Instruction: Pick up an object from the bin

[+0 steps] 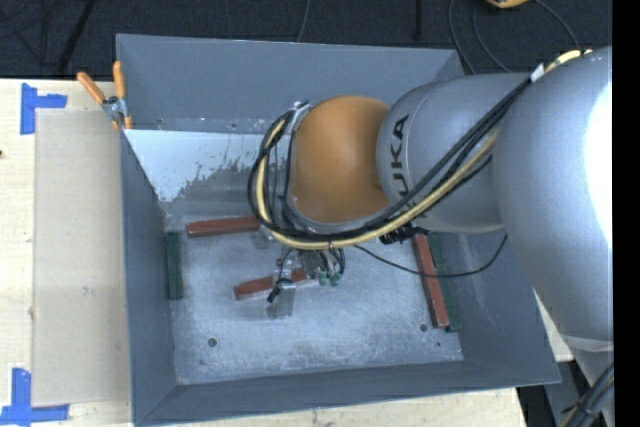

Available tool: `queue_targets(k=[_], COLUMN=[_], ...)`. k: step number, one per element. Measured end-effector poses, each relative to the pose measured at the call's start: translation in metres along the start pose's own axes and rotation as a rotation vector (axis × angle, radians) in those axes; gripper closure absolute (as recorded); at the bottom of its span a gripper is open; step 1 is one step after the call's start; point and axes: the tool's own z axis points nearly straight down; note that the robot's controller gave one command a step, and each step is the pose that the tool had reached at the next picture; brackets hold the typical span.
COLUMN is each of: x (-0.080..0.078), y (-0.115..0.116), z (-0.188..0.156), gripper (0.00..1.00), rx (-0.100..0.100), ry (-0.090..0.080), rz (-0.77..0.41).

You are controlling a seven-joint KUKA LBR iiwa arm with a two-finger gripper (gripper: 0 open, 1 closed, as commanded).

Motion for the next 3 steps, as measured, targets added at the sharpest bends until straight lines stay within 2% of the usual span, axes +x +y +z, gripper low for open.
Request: queue_targets(k=[1, 2, 3], x=[-0.003, -0.006, -0.007], y=[0.000, -0.006, -0.008], z=[-0.059, -0.001, 0.037], gripper=[0.00, 0.00, 1.00], rx=[-0.002, -0.003, -0.001], ry=[-0.011, -0.014, -0.006], rz=[0.011, 0.085, -0.036])
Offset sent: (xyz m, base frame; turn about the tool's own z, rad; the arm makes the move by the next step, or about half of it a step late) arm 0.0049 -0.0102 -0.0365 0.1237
